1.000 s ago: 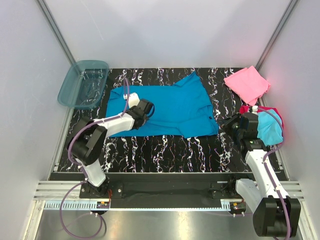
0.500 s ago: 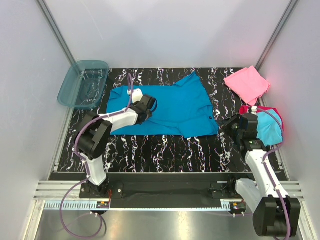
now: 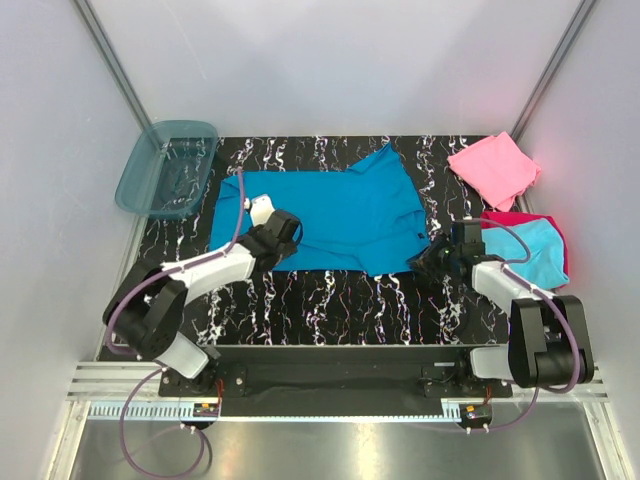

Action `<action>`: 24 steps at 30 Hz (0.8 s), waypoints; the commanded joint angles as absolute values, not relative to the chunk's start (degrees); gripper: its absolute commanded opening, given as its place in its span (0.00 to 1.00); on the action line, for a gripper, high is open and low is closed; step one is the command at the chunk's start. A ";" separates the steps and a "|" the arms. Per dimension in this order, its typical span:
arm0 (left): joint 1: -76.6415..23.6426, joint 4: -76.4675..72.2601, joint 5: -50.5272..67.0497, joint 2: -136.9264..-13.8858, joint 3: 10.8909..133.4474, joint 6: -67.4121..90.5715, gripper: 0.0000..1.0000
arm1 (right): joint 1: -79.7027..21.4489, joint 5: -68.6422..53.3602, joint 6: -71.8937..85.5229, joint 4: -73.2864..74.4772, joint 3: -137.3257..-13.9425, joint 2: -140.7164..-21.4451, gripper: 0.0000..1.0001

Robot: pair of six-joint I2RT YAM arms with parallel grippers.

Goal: Fold and stack the t-shirts
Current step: Fold the tshirt

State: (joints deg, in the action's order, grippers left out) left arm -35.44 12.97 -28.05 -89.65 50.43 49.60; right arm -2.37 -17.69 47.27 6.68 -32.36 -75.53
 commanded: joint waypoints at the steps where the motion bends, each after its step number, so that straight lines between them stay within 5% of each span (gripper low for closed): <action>1: -36.21 10.37 -28.74 -84.39 48.35 50.19 0.44 | -6.23 -18.38 49.04 3.25 -35.07 -76.46 0.29; 24: -36.39 7.29 -27.51 -81.21 43.33 49.22 0.43 | -10.20 -13.54 49.13 7.20 -31.64 -75.24 0.42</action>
State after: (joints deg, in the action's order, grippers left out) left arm -36.29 10.31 -27.31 -83.37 43.62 49.52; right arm -9.69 -15.53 49.10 6.42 -32.69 -77.28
